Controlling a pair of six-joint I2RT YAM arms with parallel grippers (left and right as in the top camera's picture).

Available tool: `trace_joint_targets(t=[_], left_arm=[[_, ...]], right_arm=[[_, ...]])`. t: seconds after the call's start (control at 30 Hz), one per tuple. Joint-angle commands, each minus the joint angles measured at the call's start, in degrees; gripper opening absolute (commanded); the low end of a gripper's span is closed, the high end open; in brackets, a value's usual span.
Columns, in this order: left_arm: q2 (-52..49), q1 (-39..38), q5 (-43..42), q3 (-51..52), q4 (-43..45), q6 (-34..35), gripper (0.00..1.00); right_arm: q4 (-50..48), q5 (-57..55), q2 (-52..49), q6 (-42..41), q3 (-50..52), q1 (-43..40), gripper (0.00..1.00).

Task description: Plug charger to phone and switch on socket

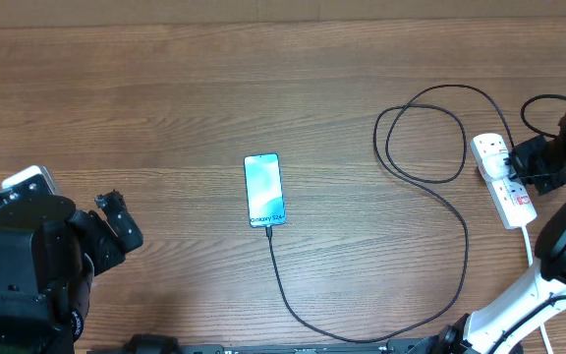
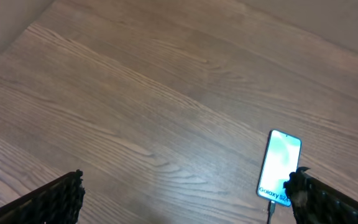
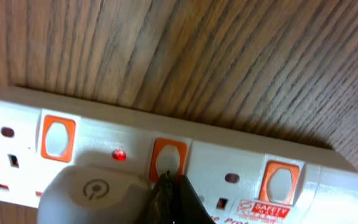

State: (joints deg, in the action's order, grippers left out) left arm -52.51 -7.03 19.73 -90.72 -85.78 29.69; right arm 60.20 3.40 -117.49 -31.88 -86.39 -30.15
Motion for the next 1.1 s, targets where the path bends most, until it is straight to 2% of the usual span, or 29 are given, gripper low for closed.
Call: trace_joint_targets(t=[0.0,0.1,0.23,0.4,0.53,0.73,0.87,0.97,1.07], left_arm=[[0.07,-0.13,0.00,0.24,-0.15,1.33,1.00],[1.03,-0.13,-0.76,0.24,1.36,1.40,0.99],[5.07,-0.13,-0.72,0.24,3.54,0.90,0.99],[14.49,-0.13,-1.79,0.24,1.77,-0.33,1.00],[21.31,-0.13,-1.79,0.26,0.24,-0.31,1.00],[29.81,-0.07,-3.10,0.35,0.04,-0.31,0.99],[31.89,-0.07,-3.15,0.33,-3.08,0.13,0.99],[31.91,-0.07,-5.31,0.35,-4.02,0.15,1.00],[31.91,-0.07,-5.68,0.35,-4.04,0.13,1.00]], right_arm=[[3.02,2.95,-1.42,0.70,-2.56,2.25,0.04],[6.38,1.79,1.49,0.94,-4.13,1.51,0.04],[9.70,1.60,10.25,2.21,-5.03,1.16,0.04],[10.29,2.40,30.18,1.88,-5.42,1.16,0.04],[3.04,8.61,45.33,1.62,-5.95,1.16,0.04],[-20.72,10.60,66.58,-4.13,-5.95,1.16,0.04],[-32.65,10.62,75.71,-4.09,-5.95,1.16,0.11],[-32.94,10.88,80.24,-2.34,-5.95,1.18,0.16],[-28.96,10.88,82.25,4.22,-6.16,3.45,0.18]])
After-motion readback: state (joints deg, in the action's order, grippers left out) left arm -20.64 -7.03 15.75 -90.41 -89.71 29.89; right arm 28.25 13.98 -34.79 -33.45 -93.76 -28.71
